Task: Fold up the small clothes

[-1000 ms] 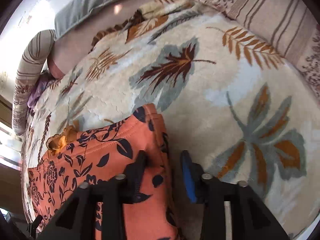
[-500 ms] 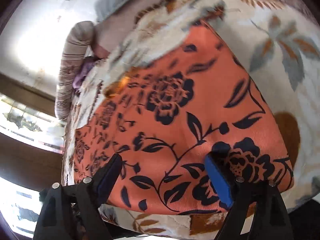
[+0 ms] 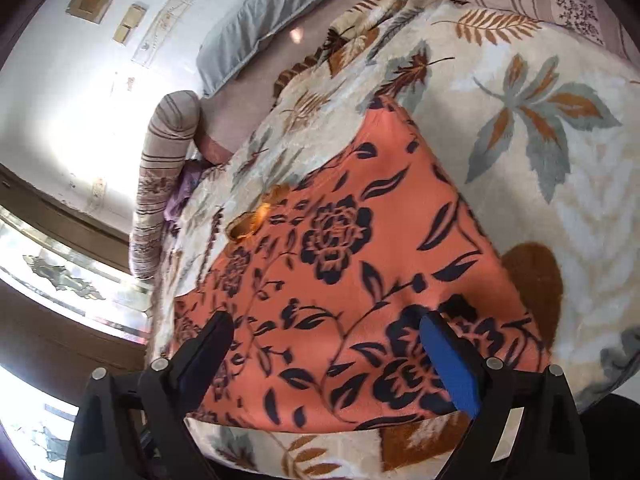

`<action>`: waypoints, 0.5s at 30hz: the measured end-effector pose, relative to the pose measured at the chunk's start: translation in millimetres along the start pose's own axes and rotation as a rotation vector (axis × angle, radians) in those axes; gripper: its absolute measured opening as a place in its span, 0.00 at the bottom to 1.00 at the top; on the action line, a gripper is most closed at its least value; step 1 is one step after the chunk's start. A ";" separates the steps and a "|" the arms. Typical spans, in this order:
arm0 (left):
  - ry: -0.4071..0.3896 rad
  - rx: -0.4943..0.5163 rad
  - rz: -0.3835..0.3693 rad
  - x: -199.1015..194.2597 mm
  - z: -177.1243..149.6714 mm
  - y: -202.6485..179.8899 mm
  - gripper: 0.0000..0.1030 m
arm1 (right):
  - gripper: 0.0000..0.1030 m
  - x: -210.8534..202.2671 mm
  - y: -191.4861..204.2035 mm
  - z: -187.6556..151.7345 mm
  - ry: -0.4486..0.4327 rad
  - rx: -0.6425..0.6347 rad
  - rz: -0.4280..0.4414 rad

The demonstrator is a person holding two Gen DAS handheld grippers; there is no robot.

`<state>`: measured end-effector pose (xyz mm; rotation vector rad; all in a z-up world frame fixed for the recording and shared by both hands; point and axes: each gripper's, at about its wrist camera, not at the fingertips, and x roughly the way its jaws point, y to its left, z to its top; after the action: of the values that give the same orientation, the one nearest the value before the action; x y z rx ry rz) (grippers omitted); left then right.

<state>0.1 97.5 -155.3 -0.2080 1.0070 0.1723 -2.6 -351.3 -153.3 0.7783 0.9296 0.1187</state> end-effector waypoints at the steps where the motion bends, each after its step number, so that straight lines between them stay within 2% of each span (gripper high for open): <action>1: 0.084 -0.004 0.022 18.0 0.0 2.3 0.89 | 0.93 12.3 -12.0 -0.3 0.047 0.038 -0.049; 2: 0.110 -0.019 0.005 24.2 2.1 7.6 0.91 | 0.93 11.7 -17.3 -0.9 0.053 0.063 -0.029; 3: 0.088 -0.024 0.001 16.8 5.1 8.5 0.91 | 0.93 3.6 -12.4 0.9 0.030 0.062 -0.020; 7: -0.065 0.007 -0.022 -20.7 19.3 1.4 0.91 | 0.93 -11.1 8.4 19.6 0.029 0.054 0.045; 10: -0.044 0.011 -0.026 -15.9 32.0 -4.1 0.91 | 0.93 -3.2 16.6 43.7 0.043 0.039 0.051; 12: -0.027 -0.004 -0.028 -7.7 40.4 -6.6 0.91 | 0.93 5.5 20.2 63.5 0.062 0.039 0.084; 15: -0.046 -0.007 -0.042 -5.5 47.7 -9.7 0.91 | 0.93 27.8 20.8 91.1 0.065 0.069 0.119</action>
<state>38.5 99.9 -125.1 -0.2306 0.9558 0.1413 88.1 -375.0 -126.6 0.8987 0.9527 0.2183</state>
